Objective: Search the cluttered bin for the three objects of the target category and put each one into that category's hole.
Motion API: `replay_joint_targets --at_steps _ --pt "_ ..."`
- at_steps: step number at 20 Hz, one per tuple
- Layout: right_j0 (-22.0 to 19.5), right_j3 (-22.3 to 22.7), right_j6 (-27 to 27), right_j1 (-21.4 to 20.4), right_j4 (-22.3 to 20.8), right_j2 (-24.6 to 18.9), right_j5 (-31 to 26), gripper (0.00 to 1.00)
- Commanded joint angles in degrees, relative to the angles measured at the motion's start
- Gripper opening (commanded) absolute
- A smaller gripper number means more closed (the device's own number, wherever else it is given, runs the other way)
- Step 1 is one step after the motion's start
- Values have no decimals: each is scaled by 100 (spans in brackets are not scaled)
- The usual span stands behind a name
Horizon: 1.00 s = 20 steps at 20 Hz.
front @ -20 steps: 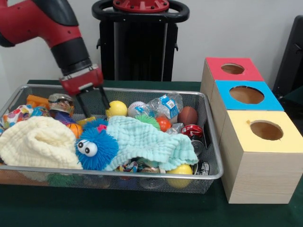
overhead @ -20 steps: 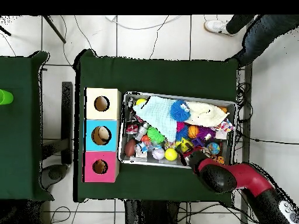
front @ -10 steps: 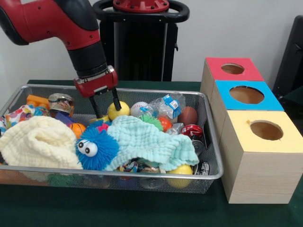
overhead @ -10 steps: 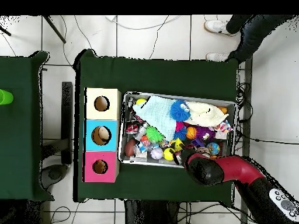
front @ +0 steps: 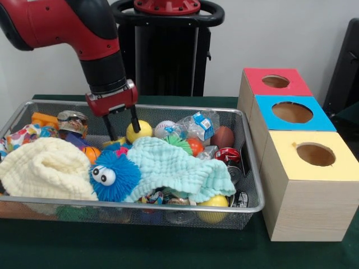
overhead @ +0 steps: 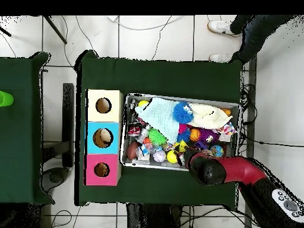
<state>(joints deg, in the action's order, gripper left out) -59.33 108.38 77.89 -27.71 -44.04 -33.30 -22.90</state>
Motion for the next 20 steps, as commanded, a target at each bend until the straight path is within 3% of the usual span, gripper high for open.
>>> replay_joint_targets --at_steps 1,3,5,11,20 --pt "418 -716 782 217 -153 1310 -822 100" --pt "518 -671 753 88 -10 1249 -762 100" --pt "665 -669 897 66 -15 1264 -339 100" --pt "1559 -820 1645 146 -220 1876 865 100" --pt "2406 -939 1861 -24 709 2366 936 100"
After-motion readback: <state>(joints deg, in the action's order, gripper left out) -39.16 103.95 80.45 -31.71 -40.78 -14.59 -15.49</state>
